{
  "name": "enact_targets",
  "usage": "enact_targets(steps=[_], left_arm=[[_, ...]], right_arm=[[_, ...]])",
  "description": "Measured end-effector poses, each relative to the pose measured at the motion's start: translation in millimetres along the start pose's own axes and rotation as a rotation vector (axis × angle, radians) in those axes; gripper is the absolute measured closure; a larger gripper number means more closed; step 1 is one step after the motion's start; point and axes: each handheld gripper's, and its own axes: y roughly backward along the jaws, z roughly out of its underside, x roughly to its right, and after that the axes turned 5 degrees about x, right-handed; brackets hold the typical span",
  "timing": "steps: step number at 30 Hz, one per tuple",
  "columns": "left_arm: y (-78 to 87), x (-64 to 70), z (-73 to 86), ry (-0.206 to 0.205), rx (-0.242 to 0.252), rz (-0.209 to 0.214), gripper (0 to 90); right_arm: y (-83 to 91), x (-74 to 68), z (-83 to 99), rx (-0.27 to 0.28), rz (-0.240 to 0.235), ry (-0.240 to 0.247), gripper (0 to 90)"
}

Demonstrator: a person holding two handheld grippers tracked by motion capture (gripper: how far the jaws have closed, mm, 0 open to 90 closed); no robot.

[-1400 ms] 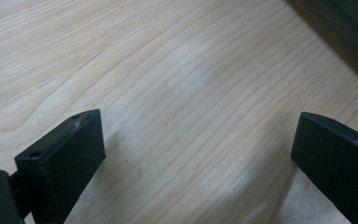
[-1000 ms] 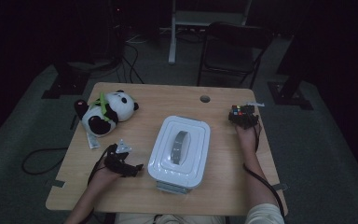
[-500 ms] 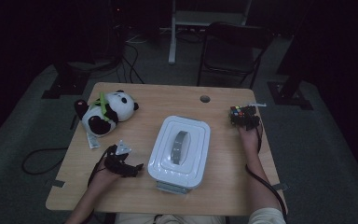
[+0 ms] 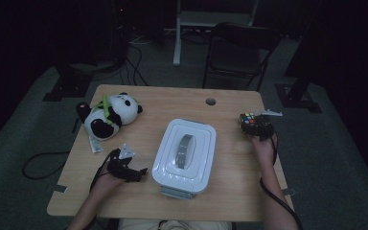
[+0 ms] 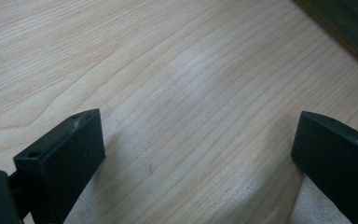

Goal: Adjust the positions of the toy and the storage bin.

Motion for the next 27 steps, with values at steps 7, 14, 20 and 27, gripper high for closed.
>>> enact_targets(steps=[7,14,20,27], left_arm=[[0.0,0.0,0.0,0.000,0.000,0.000,3.2],[0.0,-0.1,0.0,-0.001,0.000,0.000,3.2],[0.0,-0.1,0.0,-0.001,0.000,0.000,3.2],[0.0,0.0,0.1,0.000,0.000,0.000,3.2]], right_arm=[[24.4,-0.5,7.0,0.027,-0.009,0.022,33.5],[44.3,-2.4,13.9,0.037,-0.018,0.040,33.6],[64.9,-5.8,24.8,0.056,-0.034,0.045,33.5],[87.5,-11.6,45.9,0.062,-0.046,0.056,33.5]])
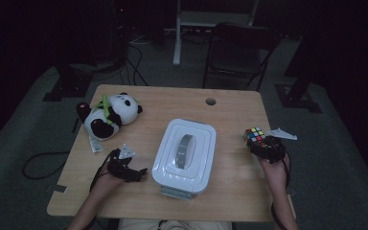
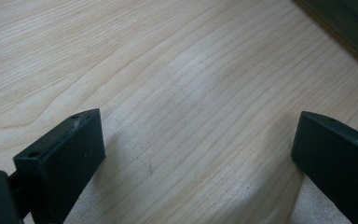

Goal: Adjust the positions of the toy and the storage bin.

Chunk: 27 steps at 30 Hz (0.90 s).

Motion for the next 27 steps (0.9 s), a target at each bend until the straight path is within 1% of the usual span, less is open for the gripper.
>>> enact_targets(steps=[2,4,6,7,13,15,16,20,27], left_arm=[[0.0,0.0,0.0,0.000,0.000,0.000,3.2],[0.0,0.0,0.0,0.000,0.000,0.000,3.2],[0.0,0.0,0.0,0.000,0.000,0.000,3.2],[0.1,0.1,0.1,0.001,0.000,-0.002,3.2],[0.1,0.1,0.1,0.001,0.000,-0.002,3.2],[0.1,0.1,0.0,0.001,-0.001,-0.001,3.2],[0.1,0.1,0.1,0.002,0.000,-0.001,3.2],[0.1,0.1,0.0,0.002,-0.001,-0.001,3.2],[0.4,0.7,0.4,0.010,0.000,-0.010,3.2]], right_arm=[[5.0,-1.2,5.2,-0.003,0.009,0.010,33.5],[11.2,-0.8,11.9,-0.006,0.012,0.002,33.5],[13.2,-0.8,14.0,-0.007,0.017,0.003,33.5],[20.3,0.2,21.9,-0.015,0.019,-0.011,33.5],[33.2,2.7,39.3,-0.040,0.043,-0.008,33.5],[38.5,4.7,45.2,-0.039,0.041,-0.021,33.5],[40.7,5.0,47.9,-0.036,0.043,-0.017,33.5],[48.2,4.2,57.6,-0.039,0.058,-0.003,33.5],[56.5,6.6,68.4,-0.044,0.074,-0.015,33.5]])
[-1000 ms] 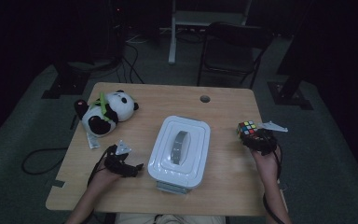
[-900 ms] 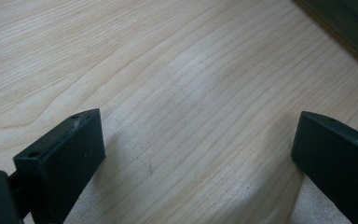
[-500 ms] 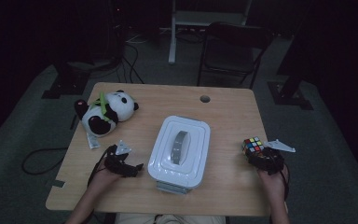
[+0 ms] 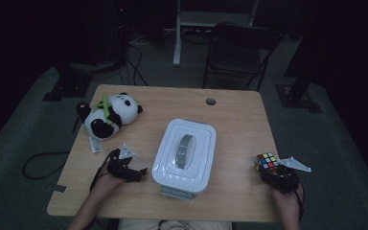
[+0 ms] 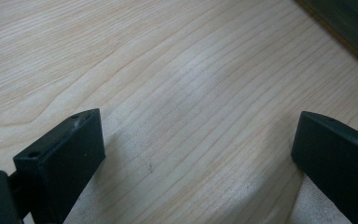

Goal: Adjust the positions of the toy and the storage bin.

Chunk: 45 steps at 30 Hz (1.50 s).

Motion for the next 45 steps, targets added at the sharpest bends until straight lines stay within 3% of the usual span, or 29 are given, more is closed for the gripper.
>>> enact_targets(steps=[13,15,23,28,36,40,42,45], left_arm=[[0.8,1.1,0.6,0.011,0.000,-0.013,3.3],[1.3,1.6,1.1,0.016,-0.001,-0.018,3.3],[2.1,2.4,2.0,0.022,0.001,-0.024,3.3],[2.1,2.4,2.0,0.023,0.001,-0.024,3.3],[2.1,2.4,2.0,0.023,0.001,-0.024,3.3],[2.1,2.4,2.0,0.022,0.002,-0.024,3.2],[2.4,2.3,2.3,0.019,0.001,-0.021,3.3],[2.5,2.2,2.3,0.017,0.001,-0.020,3.3]], right_arm=[[6.4,-1.1,23.4,-0.014,-0.044,-0.039,33.2],[7.8,-0.9,22.5,-0.010,-0.062,-0.035,29.7],[14.6,-2.0,3.6,0.063,-0.094,-0.040,12.9],[8.7,-7.7,-8.4,0.065,-0.070,0.005,13.7],[1.6,-21.3,-28.0,0.138,-0.157,0.037,13.8],[0.7,-25.1,-31.9,0.144,-0.168,0.047,13.8],[-2.3,-34.7,-38.9,0.170,-0.205,0.057,13.7],[-4.7,-40.0,-41.0,0.163,-0.210,0.071,13.8]])
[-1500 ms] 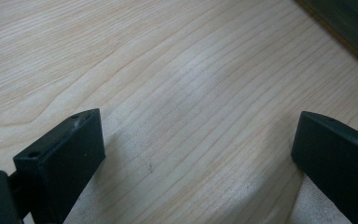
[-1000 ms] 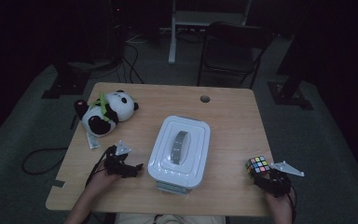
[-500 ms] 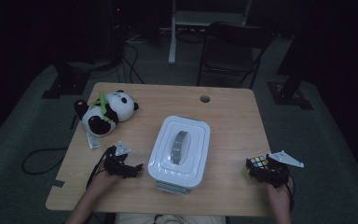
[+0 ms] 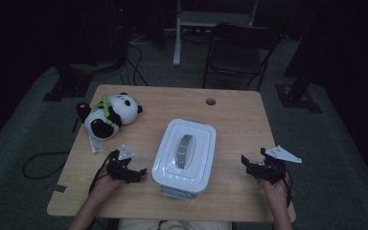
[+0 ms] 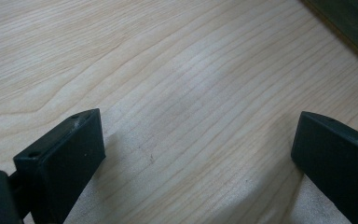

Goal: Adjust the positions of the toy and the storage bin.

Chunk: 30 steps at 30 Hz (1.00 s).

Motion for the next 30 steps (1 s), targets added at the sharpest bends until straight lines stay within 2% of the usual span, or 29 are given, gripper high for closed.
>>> enact_targets(steps=[6,7,11,20,22,24,27,30], left_arm=[[0.0,0.0,0.0,0.000,0.000,0.000,3.3],[0.0,0.0,0.0,0.000,0.000,0.000,3.3],[0.2,0.0,0.3,-0.002,0.001,0.003,3.2],[1.2,-0.2,1.0,-0.010,0.000,0.015,3.2],[1.3,-0.3,1.1,-0.012,0.000,0.017,3.3],[1.4,-0.4,1.2,-0.013,0.000,0.019,3.2],[1.4,-0.5,1.2,-0.014,0.000,0.019,3.2],[1.5,-0.6,1.3,-0.015,0.000,0.020,3.2]], right_arm=[[-10.3,-12.5,-1.6,-0.020,-0.029,0.040,13.9],[-14.9,-17.1,-1.1,-0.034,-0.061,0.050,14.0],[-21.9,-24.9,1.3,-0.049,-0.117,0.064,14.0],[-39.4,-38.5,15.0,-0.111,-0.194,0.081,14.0],[-43.8,-39.8,19.8,-0.125,-0.194,0.081,14.0],[-48.0,-38.5,24.2,-0.136,-0.212,0.061,14.0],[-52.8,-37.6,30.0,-0.148,-0.215,0.047,14.1],[-57.9,-38.1,36.0,-0.161,-0.208,0.052,14.1]])
